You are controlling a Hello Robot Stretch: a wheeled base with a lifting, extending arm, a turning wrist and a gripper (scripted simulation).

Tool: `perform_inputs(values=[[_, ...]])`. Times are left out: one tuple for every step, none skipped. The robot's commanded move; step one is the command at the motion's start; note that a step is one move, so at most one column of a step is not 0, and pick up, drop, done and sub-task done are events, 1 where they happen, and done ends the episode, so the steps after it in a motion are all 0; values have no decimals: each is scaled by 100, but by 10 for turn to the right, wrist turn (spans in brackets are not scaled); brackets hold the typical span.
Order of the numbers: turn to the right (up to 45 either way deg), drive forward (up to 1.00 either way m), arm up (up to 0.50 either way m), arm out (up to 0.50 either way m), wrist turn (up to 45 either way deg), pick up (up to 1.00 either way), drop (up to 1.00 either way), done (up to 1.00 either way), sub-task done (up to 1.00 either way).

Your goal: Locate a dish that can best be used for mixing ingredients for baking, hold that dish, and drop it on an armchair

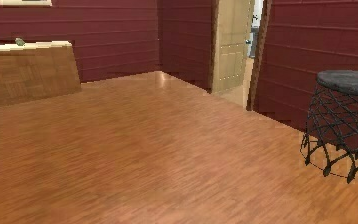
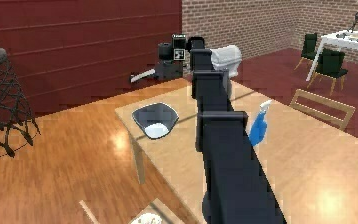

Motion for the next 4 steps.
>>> perform_inputs(values=[[0,0,-24,0,0,0,0,0,0],[0,0,0,0,0,100,0,0,0],[0,0,10,0,0,0,0,0,0],[0,0,14,0,0,0,0,0,0]])
